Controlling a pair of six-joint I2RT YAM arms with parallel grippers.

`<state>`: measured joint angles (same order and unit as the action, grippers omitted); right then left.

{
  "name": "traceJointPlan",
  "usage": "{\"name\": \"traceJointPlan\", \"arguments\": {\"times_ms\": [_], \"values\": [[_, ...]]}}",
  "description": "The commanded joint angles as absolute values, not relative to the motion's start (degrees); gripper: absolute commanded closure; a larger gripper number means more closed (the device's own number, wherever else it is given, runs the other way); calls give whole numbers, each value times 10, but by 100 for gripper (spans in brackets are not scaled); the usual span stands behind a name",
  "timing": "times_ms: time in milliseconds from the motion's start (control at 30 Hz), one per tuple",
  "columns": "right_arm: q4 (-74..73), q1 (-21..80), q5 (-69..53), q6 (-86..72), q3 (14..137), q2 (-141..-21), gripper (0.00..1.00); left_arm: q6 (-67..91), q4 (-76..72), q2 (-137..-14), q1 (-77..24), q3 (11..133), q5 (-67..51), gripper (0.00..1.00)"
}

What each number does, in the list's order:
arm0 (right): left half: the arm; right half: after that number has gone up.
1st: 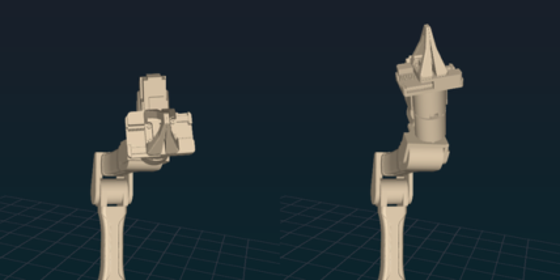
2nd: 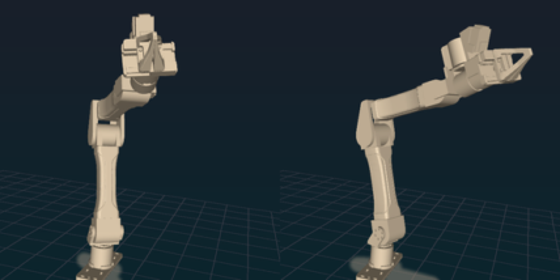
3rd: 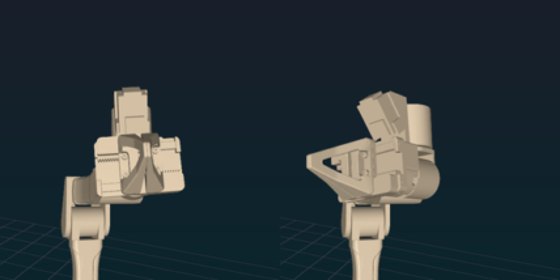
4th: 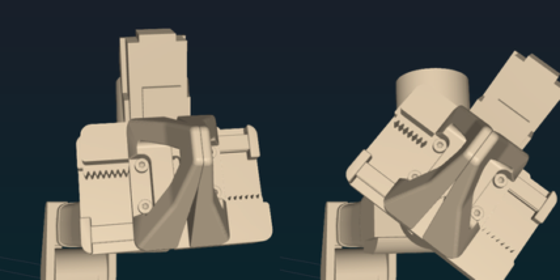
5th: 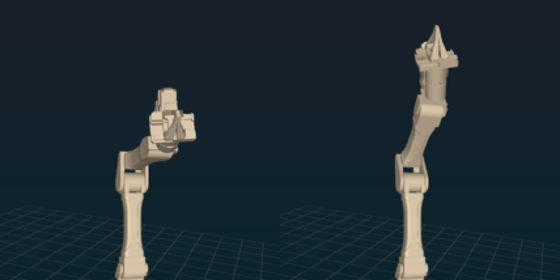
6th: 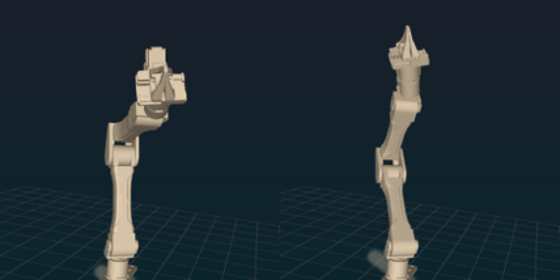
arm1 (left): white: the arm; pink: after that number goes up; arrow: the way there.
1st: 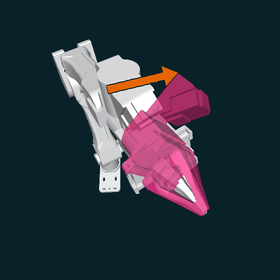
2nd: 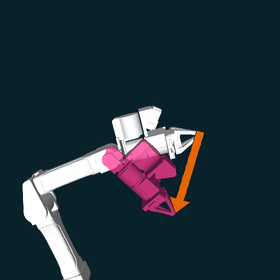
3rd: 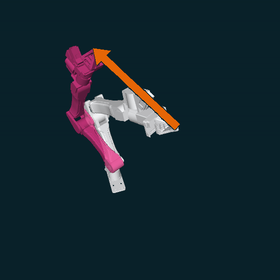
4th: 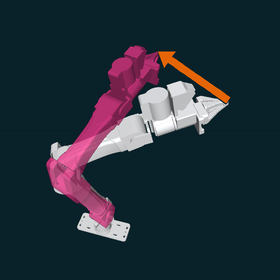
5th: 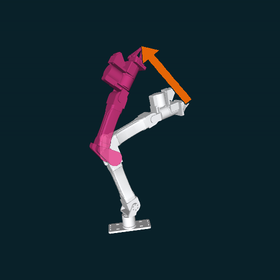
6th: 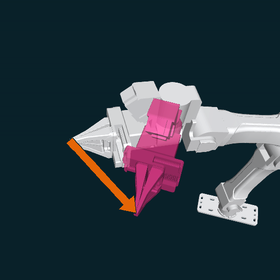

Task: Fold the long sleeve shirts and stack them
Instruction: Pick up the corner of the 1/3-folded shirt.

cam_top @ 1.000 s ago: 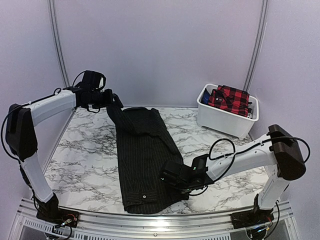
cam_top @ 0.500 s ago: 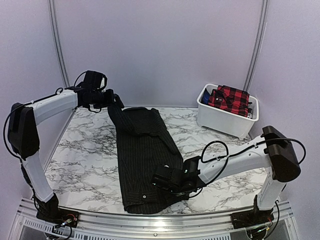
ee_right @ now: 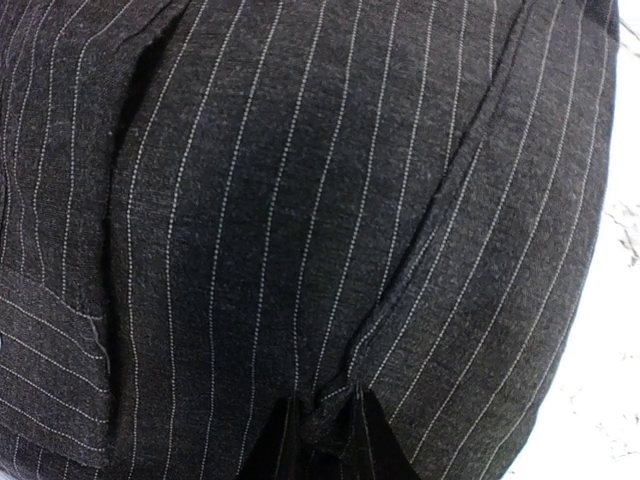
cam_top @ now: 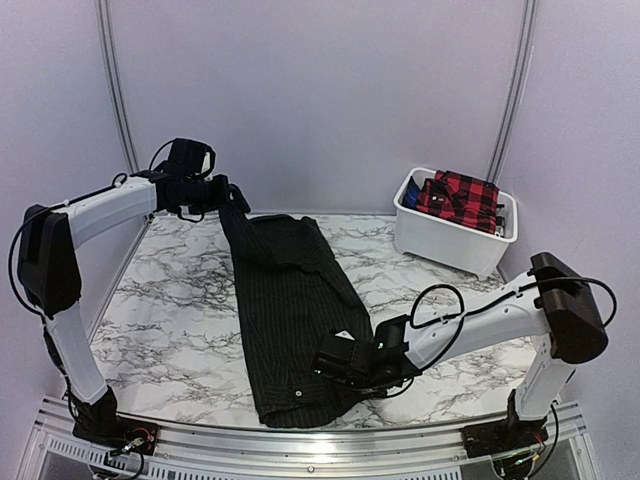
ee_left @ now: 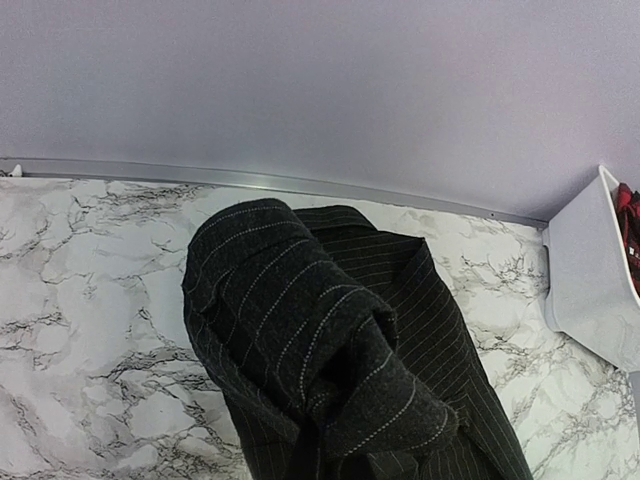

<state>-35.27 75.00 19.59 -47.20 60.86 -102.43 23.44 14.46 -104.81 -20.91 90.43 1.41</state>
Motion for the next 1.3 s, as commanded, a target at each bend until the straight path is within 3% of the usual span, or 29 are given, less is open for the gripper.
{"name": "traceJointPlan", "arguments": {"times_ms": [0,133,300,733,1000,1267], "values": [[-374,753,212,-492,601,-999,80,240,138,-1059,-210,928,6,100],[-362,753,200,-487,595,-998,69,240,138,-1061,-210,928,5,100],[-364,750,218,-493,592,-979,67,240,138,-1061,-210,927,6,100],[-356,745,213,-497,585,-1003,80,243,138,-1069,-210,931,2,100],[-360,745,218,-495,588,-993,100,240,138,-1071,-211,945,2,100],[-365,745,228,-493,594,-974,100,243,138,-1076,-211,962,2,100]]}}
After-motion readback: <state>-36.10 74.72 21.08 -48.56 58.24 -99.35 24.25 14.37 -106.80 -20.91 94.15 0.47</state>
